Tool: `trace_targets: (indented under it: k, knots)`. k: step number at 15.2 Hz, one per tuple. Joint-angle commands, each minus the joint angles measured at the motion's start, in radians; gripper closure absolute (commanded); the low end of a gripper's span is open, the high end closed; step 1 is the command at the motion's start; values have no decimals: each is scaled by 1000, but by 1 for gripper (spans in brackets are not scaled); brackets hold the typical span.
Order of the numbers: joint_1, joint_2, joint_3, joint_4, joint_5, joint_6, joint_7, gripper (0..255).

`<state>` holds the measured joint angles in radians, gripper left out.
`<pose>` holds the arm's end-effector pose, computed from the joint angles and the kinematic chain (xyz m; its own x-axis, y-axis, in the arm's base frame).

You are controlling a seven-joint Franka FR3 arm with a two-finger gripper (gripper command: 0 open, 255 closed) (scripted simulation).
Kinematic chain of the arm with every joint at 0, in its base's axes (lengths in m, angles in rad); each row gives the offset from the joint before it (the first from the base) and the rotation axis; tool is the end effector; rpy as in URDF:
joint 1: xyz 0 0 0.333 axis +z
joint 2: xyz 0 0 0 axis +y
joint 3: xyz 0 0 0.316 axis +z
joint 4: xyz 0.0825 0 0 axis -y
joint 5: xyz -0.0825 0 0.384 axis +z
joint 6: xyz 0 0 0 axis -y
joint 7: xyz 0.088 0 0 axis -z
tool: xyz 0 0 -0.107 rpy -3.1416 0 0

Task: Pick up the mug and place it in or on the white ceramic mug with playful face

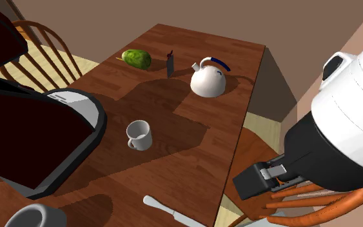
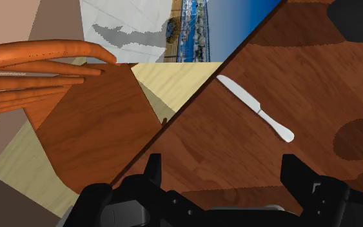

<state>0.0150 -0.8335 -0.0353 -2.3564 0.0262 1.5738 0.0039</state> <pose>0.2945 -0.0069 0.6048 0.9986 -0.0140 0.0503 -0.0114 -0.9986 -0.0525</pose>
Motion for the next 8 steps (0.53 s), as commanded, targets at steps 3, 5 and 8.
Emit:
trace_targets:
  k: [3,5,8]
  knots:
    - [8,50,16,-9,12,63,15,0]
    - [15,105,33,-13,24,126,29,0]
    - [26,194,56,-8,38,216,50,0]
